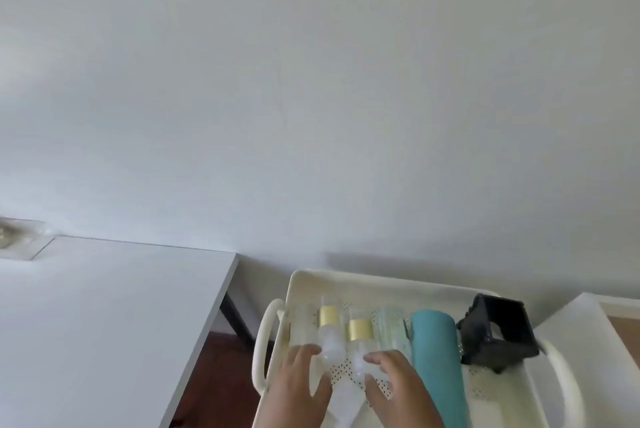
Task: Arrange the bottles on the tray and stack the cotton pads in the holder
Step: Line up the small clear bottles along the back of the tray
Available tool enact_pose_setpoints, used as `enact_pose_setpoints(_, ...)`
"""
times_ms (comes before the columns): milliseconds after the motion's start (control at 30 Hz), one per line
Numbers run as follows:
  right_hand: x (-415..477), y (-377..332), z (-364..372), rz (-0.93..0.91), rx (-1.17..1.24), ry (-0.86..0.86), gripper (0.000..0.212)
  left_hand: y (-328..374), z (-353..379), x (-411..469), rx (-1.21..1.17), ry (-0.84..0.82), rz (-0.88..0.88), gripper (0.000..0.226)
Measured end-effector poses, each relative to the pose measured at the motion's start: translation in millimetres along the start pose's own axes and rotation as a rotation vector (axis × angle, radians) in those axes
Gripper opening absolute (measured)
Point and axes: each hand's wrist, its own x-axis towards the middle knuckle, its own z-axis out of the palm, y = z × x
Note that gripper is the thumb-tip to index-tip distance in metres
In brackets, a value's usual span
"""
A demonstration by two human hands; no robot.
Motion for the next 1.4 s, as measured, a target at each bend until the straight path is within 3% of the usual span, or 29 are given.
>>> enact_pose_setpoints(133, 15, -2, 19, -0.025, -0.205, 0.047, 0.034, -16, 6, 21, 0.099, 0.005, 0.091, 0.043)
enact_pose_setpoints(367, 41, -6, 53, -0.108, -0.598, -0.043, 0.06, -32, 16, 27, 0.204, -0.092, 0.056, 0.063)
enact_pose_setpoints(533, 59, -2, 67, -0.141, -0.717, -0.115, 0.078, -34, 19, 23, 0.272, -0.111, 0.005, 0.068)
enact_pose_setpoints(700, 69, 1, 77, -0.177, -0.786, -0.129, 0.08, -35, 23, 27, 0.376, -0.112, 0.034, 0.076)
enact_pose_setpoints(800, 72, 3, 80, -0.178, -0.759, -0.081, 0.078, -37, 26, 29, 0.416, -0.097, 0.061, 0.072)
enact_pose_setpoints(933, 72, 6, 79, -0.218, -0.679, -0.044, 0.075, -35, 33, 30, 0.281, -0.047, -0.036, 0.067)
enact_pose_setpoints(1133, 77, -4, 56, -0.205, -0.426, 0.008, 0.051, -16, 20, 38, 0.163, 0.069, -0.061, 0.059)
enact_pose_setpoints(1400, 115, -18, 17, -0.271, -0.287, -0.024, 0.047, 7, -13, 87, 0.339, 0.061, 0.038, 0.033)
